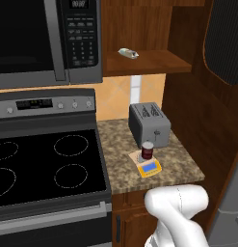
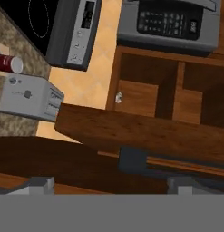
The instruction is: Pick the canned food and place it on the digital scale for weighing, and close the cabinet.
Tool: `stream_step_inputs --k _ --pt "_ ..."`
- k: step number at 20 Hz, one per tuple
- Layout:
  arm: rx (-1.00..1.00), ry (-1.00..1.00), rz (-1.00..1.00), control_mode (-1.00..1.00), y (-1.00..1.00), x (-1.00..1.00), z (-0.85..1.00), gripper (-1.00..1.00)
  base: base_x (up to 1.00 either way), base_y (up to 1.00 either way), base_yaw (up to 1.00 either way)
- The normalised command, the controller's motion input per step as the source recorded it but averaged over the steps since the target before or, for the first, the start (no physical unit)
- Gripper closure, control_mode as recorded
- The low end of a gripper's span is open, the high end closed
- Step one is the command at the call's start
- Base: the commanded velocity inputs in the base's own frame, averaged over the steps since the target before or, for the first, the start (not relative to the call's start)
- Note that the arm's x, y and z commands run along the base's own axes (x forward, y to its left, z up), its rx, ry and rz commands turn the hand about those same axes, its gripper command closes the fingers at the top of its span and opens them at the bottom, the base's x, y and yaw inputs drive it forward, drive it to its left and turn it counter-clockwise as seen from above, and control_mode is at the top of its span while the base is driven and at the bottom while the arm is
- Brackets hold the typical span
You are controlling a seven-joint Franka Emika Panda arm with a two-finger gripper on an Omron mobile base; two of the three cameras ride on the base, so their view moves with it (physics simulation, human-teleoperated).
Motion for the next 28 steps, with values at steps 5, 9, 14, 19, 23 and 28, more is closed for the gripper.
stream_step_inputs --k 5,9,14,19,23,28 --pt "0.03 0.00 -0.11 -1.00 0.04 0.90 -0.57 -1.00 0.00 0.00 0.00" --pt "0.07 -0.06 -0.08 -1.00 -0.04 0.87 -0.45 -1.00 0.00 0.00 0.00" --pt "0.15 -0.15 -0.06 -1.00 -0.15 0.62 -0.38 -1.00 0.00 0.00 0.00" --pt "0.13 -0.21 -0.07 -1.00 -0.05 0.15 -0.11 -1.00 0.00 0.00 0.00" --pt "0.14 -0.14 -0.06 -1.00 -0.40 0.00 0.00 -1.00 0.00 0.00 0.00" --pt "0.08 -0.03 -0.04 -1.00 -0.10 0.51 -0.11 -1.00 0.00 0.00 0.00"
